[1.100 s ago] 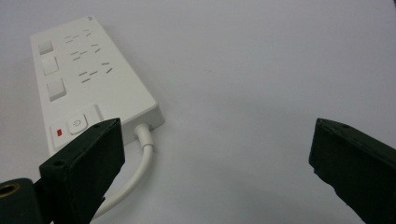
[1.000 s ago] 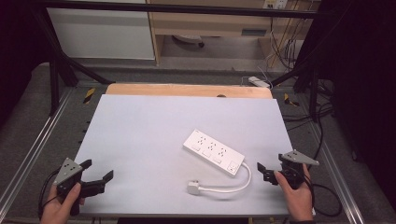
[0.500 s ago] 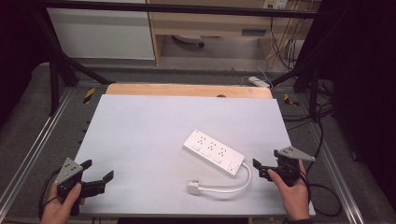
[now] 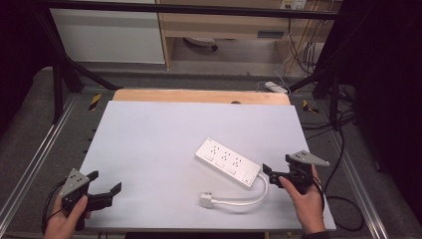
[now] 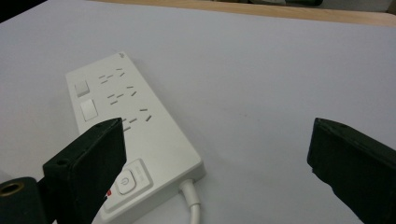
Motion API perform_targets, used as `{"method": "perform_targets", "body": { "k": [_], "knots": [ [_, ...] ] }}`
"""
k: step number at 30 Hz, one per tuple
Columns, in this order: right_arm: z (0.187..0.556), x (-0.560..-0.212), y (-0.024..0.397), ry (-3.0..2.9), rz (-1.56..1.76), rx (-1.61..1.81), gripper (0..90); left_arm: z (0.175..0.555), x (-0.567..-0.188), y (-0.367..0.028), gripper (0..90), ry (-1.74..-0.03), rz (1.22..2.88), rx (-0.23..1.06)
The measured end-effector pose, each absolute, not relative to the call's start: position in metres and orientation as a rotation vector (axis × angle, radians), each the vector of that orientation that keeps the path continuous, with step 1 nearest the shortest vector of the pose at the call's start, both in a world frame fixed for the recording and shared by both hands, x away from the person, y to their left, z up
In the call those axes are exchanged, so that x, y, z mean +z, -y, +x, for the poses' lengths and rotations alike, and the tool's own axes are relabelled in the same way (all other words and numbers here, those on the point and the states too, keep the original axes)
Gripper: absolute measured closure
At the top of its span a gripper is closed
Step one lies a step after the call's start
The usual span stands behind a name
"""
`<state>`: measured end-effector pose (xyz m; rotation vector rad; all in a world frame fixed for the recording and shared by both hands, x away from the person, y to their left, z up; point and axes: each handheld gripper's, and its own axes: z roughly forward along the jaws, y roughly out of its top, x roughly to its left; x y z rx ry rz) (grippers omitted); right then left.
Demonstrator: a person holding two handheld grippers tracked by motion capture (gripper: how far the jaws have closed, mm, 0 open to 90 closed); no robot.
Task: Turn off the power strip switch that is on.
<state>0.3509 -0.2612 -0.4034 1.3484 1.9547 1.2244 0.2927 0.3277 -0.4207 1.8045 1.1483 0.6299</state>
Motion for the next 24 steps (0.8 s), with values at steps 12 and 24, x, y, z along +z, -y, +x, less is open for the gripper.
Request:
{"method": "perform_targets", "body": {
  "k": [12, 24],
  "knots": [
    [0.360, -0.396, 0.241, -1.992, 1.301, 1.227, 5.4, 0.293, -0.421, -0.328, 6.5, -1.146, 1.808, 0.630],
    [0.369, -0.390, 0.221, -2.026, 1.263, 1.239, 6.0, 0.293, -0.421, -0.328, 6.5, -1.142, 1.808, 0.628]
  ]
}}
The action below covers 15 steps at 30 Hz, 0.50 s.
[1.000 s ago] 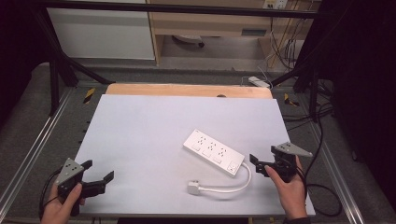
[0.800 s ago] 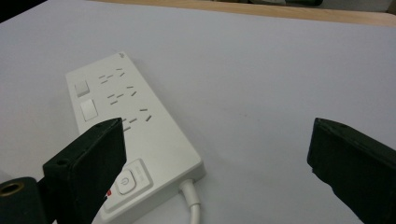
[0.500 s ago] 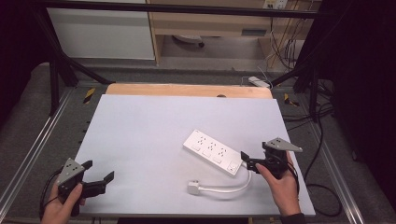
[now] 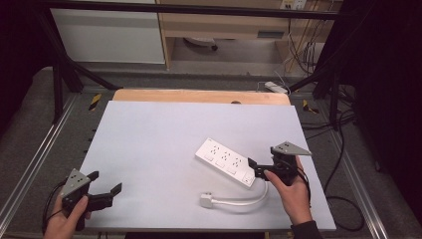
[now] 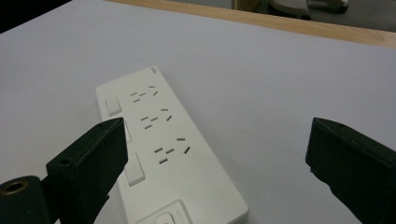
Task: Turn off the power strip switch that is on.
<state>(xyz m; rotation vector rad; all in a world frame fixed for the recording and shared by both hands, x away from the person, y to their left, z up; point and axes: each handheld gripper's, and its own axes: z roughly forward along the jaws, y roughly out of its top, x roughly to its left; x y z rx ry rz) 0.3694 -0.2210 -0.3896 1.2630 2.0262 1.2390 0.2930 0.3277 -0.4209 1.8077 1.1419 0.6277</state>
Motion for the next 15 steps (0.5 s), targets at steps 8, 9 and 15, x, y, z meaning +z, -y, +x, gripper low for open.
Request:
{"method": "perform_targets", "body": {
  "k": [8, 9, 15],
  "knots": [
    [0.377, -0.390, 0.203, -2.066, 1.231, 1.252, 6.8, 0.293, -0.421, -0.328, 6.5, -1.142, 1.809, 0.627],
    [0.377, -0.391, 0.200, -2.074, 1.226, 1.253, 6.7, 0.293, -0.421, -0.327, 6.6, -1.144, 1.810, 0.626],
    [0.381, -0.394, 0.188, -2.109, 1.197, 1.242, 6.6, 0.293, -0.421, -0.327, 6.6, -1.143, 1.811, 0.625]
  ]
}}
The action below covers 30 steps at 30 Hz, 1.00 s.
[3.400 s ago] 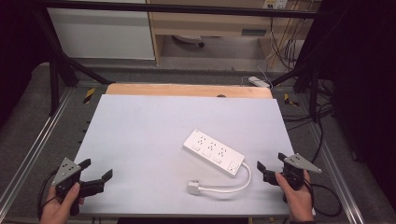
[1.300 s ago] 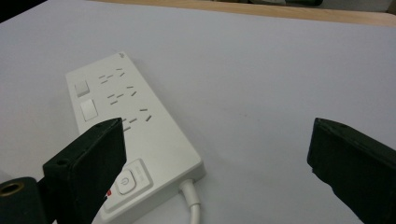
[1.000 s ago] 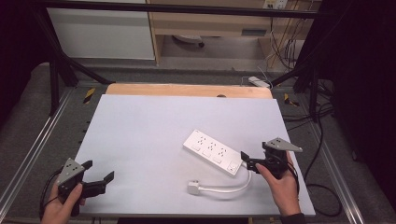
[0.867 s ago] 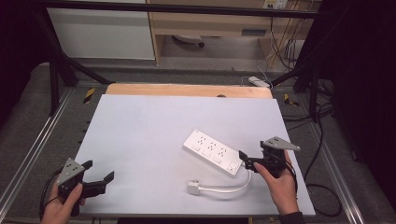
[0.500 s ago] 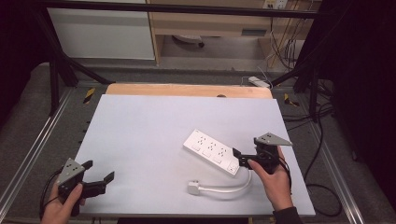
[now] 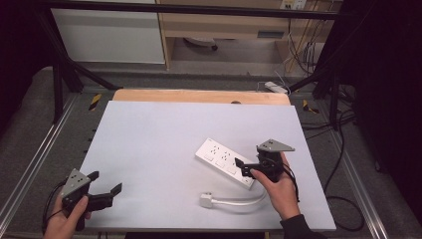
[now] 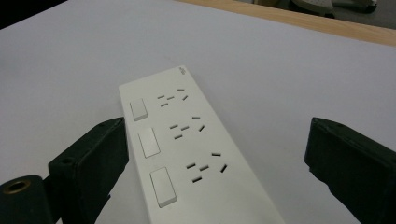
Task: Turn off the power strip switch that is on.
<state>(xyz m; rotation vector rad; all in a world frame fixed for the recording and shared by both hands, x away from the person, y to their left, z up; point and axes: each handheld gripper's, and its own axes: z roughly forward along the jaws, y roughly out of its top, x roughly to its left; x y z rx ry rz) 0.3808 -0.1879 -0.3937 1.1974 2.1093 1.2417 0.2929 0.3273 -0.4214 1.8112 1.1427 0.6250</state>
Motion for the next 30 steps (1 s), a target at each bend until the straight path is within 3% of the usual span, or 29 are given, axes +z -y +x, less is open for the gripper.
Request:
{"method": "perform_targets", "body": {
  "k": [15, 30],
  "knots": [
    [0.388, -0.397, 0.167, -2.151, 1.166, 1.271, 13.2, 0.293, -0.422, -0.327, 6.8, -1.144, 1.820, 0.633],
    [0.390, -0.401, 0.149, -2.211, 1.073, 1.274, 36.0, 0.294, -0.422, -0.327, 6.8, -1.143, 1.821, 0.633]
  ]
}}
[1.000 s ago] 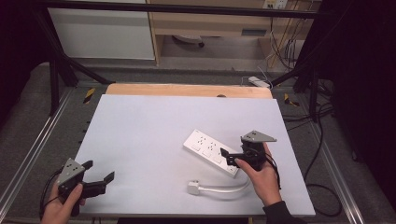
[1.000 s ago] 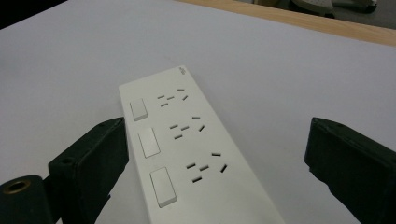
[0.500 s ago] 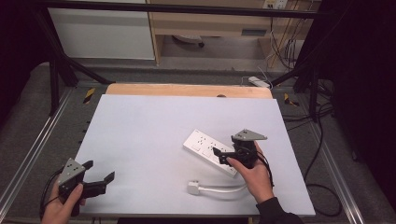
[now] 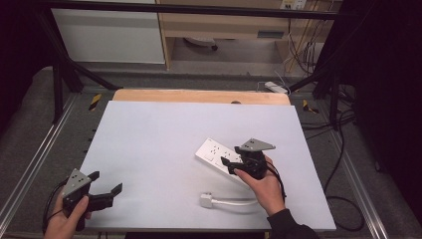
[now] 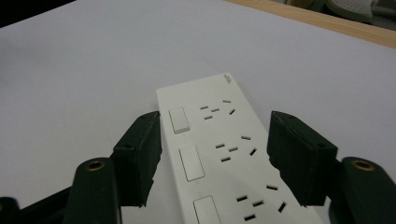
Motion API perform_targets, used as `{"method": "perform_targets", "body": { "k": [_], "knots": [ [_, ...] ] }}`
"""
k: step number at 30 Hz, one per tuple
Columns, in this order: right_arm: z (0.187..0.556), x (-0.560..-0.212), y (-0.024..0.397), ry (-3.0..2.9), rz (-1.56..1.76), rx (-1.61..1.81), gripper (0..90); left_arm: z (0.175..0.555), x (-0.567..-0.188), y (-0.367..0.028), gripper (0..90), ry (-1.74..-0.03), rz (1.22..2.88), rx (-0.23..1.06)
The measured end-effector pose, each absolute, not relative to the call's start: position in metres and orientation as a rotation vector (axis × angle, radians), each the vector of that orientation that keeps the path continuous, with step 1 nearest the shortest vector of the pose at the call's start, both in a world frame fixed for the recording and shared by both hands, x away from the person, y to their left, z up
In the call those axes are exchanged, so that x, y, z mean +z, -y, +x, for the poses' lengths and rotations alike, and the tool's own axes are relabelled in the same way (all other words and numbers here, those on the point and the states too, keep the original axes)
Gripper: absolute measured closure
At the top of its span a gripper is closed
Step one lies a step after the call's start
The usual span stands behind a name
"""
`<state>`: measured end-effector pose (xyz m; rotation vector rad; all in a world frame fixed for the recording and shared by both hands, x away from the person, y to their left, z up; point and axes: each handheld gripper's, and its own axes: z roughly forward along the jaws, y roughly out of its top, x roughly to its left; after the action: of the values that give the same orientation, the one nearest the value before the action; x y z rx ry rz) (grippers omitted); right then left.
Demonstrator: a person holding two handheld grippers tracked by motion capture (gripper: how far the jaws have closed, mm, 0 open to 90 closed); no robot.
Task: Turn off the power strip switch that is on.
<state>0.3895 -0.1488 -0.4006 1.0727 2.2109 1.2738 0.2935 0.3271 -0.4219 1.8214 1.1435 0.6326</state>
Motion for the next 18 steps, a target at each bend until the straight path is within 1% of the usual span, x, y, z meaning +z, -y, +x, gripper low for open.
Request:
{"method": "perform_targets", "body": {
  "k": [2, 3, 5, 9, 10, 11, 13, 14, 15, 18],
  "knots": [
    [0.3896, -0.4009, 0.1471, -2.210, 1.065, 1.274, 39.0, 0.2935, -0.4218, -0.3273, 6.8, -1.144, 1.821, 0.633],
    [0.3900, -0.4011, 0.1463, -2.211, 1.061, 1.280, 42.2, 0.2934, -0.4218, -0.3272, 6.8, -1.143, 1.821, 0.633],
    [0.3901, -0.4012, 0.1459, -2.211, 1.063, 1.283, 43.6, 0.2934, -0.4218, -0.3272, 6.8, -1.143, 1.820, 0.632],
    [0.3927, -0.4029, 0.1444, -2.217, 1.067, 1.297, 52.3, 0.2934, -0.4219, -0.3271, 6.8, -1.143, 1.822, 0.633],
    [0.3927, -0.4029, 0.1444, -2.217, 1.067, 1.297, 52.3, 0.2935, -0.4219, -0.3271, 6.8, -1.142, 1.821, 0.632],
    [0.3937, -0.4043, 0.1435, -2.219, 1.070, 1.301, 55.9, 0.2935, -0.4219, -0.3272, 6.8, -1.142, 1.821, 0.632],
    [0.3948, -0.4053, 0.1429, -2.223, 1.065, 1.303, 59.2, 0.2935, -0.4219, -0.3272, 6.8, -1.143, 1.822, 0.632],
    [0.3948, -0.4053, 0.1429, -2.223, 1.065, 1.303, 59.2, 0.2935, -0.4219, -0.3272, 6.8, -1.143, 1.821, 0.632],
    [0.3952, -0.4060, 0.1418, -2.219, 1.065, 1.305, 61.5, 0.2935, -0.4219, -0.3272, 6.8, -1.142, 1.822, 0.632],
    [0.3961, -0.4075, 0.1396, -2.227, 1.062, 1.305, 64.0, 0.2934, -0.4219, -0.3272, 6.8, -1.142, 1.823, 0.632]
  ]
}}
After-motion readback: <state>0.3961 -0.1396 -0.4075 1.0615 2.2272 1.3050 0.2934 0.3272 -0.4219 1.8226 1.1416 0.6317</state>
